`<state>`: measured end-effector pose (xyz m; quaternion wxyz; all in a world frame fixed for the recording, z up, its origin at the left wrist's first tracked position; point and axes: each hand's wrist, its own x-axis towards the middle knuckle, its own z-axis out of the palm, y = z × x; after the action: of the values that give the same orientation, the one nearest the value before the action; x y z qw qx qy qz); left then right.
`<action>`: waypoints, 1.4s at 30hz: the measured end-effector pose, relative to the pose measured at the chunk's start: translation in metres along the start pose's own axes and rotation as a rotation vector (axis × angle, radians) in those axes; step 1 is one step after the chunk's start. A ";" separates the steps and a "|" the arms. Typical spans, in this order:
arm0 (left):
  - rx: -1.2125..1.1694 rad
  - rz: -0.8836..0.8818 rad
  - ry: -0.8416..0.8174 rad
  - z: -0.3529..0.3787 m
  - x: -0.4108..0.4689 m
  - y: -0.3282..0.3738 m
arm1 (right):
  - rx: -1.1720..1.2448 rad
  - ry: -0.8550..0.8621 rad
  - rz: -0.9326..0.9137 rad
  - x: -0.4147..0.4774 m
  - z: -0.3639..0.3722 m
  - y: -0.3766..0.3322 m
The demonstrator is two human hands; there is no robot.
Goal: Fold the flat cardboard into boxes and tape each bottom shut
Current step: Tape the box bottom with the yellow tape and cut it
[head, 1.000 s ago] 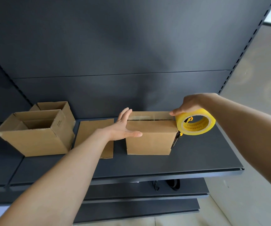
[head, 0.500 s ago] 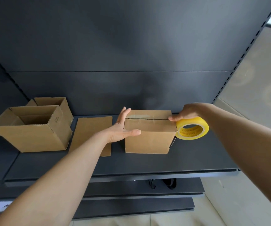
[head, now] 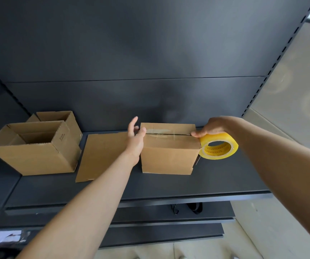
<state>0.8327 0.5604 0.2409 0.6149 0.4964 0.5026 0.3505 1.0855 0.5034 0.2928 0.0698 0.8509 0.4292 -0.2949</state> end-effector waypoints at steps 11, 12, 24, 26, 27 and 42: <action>0.363 0.082 0.339 0.010 0.008 0.011 | 0.025 -0.015 -0.014 -0.010 0.006 -0.003; 0.379 0.069 0.344 0.010 0.007 0.012 | 0.016 -0.020 -0.013 -0.010 0.006 -0.003; 0.971 0.095 0.374 0.025 0.006 0.026 | -0.007 -0.025 -0.053 -0.022 0.013 -0.008; 1.188 0.287 0.442 0.035 0.001 0.029 | 0.002 -0.029 -0.077 -0.024 0.016 -0.011; 1.211 0.378 0.401 0.043 -0.003 0.030 | 0.018 -0.028 -0.093 -0.024 0.018 -0.013; 1.379 0.304 -0.077 0.072 -0.021 0.009 | 0.535 -0.360 -0.179 -0.035 0.019 0.019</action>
<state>0.8975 0.5249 0.2552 0.1217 0.8495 0.5131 0.0163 1.0757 0.4596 0.2942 -0.1074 0.7321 0.3904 -0.5478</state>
